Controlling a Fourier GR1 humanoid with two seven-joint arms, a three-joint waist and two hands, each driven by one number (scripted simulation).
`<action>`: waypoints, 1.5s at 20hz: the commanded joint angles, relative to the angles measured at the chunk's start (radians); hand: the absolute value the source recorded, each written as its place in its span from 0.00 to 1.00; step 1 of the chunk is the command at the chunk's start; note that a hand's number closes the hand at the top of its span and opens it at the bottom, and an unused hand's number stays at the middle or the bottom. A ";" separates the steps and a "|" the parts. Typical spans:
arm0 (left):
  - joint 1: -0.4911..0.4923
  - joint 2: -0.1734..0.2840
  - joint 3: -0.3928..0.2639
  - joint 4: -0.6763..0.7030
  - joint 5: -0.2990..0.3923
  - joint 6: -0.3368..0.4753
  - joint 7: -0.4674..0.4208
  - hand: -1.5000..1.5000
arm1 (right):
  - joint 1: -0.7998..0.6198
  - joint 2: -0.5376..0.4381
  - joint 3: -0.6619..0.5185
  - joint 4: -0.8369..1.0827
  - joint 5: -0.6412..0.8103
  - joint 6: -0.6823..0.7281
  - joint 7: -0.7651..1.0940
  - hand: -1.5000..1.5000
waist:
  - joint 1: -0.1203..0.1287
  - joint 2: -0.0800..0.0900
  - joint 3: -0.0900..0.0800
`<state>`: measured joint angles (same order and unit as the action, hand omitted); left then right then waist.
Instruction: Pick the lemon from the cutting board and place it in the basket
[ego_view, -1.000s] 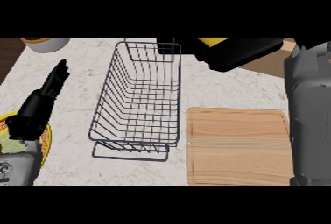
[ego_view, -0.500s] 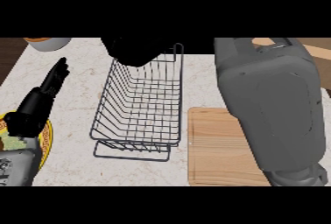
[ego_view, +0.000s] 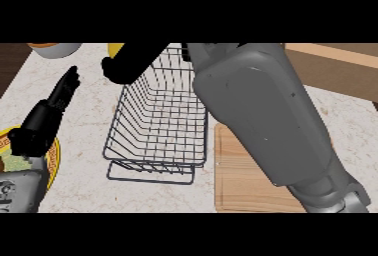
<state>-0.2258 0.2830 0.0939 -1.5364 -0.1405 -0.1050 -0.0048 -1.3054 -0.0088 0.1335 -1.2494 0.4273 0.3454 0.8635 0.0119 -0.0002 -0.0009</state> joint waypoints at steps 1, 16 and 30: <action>0.044 -0.003 0.006 0.005 0.009 -0.012 -0.043 0.50 | 0.027 -0.026 0.076 -0.030 0.031 0.113 0.076 1.00 | -0.014 -0.005 0.000; 0.067 -0.008 0.004 -0.077 0.000 -0.026 0.009 0.50 | 0.069 -0.016 0.037 0.065 0.021 0.176 -0.079 0.00 | -0.002 -0.001 0.001; -0.022 -0.016 0.019 0.010 -0.016 -0.003 0.006 0.50 | 0.073 0.007 -0.208 -0.006 0.025 -0.390 -0.043 0.00 | -0.010 0.002 0.001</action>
<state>-0.2278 0.2601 0.1019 -1.5480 -0.1590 -0.1057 0.0020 -1.2446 -0.0089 -0.0104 -1.2453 0.4271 0.0897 0.8205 0.0068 0.0004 0.0000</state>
